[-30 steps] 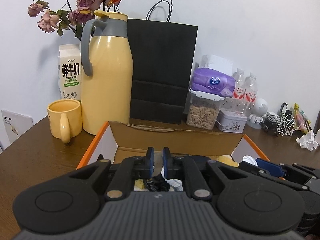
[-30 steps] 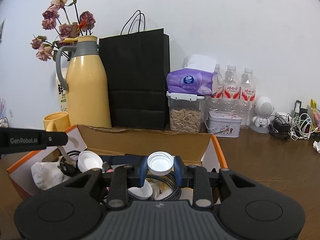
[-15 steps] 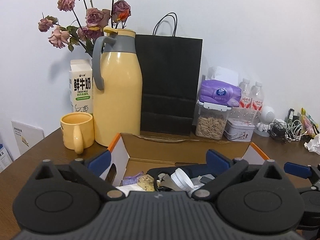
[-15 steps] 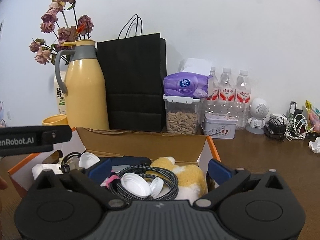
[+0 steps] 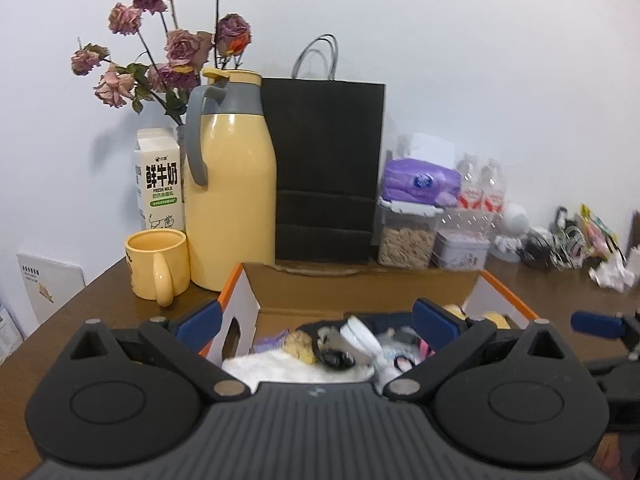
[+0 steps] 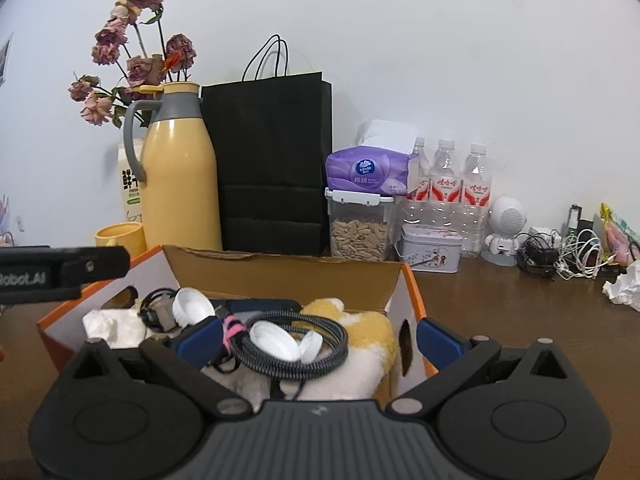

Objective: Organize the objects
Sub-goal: 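Withdraw both tools from the box toward the table, then grasp the small orange piece on the table with the left gripper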

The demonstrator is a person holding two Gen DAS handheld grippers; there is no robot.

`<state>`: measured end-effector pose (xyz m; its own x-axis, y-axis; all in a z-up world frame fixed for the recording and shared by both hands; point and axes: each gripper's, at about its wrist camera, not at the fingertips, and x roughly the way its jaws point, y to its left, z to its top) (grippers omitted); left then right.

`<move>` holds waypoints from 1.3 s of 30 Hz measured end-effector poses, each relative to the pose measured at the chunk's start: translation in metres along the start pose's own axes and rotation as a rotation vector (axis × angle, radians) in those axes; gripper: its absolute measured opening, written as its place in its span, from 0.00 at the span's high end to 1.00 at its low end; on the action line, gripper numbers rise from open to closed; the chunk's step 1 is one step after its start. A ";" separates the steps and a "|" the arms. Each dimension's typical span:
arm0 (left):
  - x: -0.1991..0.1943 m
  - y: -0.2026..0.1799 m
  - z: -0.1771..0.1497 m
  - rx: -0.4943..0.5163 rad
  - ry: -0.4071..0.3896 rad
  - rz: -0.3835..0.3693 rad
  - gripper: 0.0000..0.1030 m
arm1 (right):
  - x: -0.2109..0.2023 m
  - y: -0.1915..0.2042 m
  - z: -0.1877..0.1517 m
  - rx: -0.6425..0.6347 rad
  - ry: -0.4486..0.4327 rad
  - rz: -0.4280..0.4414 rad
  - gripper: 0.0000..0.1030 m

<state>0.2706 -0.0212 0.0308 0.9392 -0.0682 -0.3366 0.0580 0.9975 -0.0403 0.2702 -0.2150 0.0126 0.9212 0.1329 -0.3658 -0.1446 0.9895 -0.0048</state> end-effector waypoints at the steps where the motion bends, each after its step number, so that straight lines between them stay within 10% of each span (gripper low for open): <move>1: -0.003 0.000 -0.003 0.010 0.007 -0.003 0.00 | -0.005 -0.001 -0.002 -0.003 0.004 0.000 0.00; 20: 0.018 -0.026 -0.070 0.149 0.322 -0.037 0.02 | -0.030 -0.020 -0.043 -0.017 0.103 -0.019 0.00; 25: 0.026 -0.030 -0.075 0.102 0.368 -0.009 0.22 | -0.031 -0.017 -0.046 -0.023 0.103 -0.010 0.00; 30: 0.022 -0.033 -0.076 0.087 0.362 -0.057 0.77 | -0.030 -0.014 -0.048 -0.032 0.109 -0.007 0.00; 39: 0.013 -0.032 -0.076 0.071 0.344 -0.089 0.86 | -0.030 -0.011 -0.051 -0.040 0.116 -0.008 0.00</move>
<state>0.2556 -0.0555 -0.0439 0.7615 -0.1452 -0.6317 0.1695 0.9853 -0.0221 0.2261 -0.2330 -0.0241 0.8748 0.1157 -0.4704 -0.1541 0.9871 -0.0438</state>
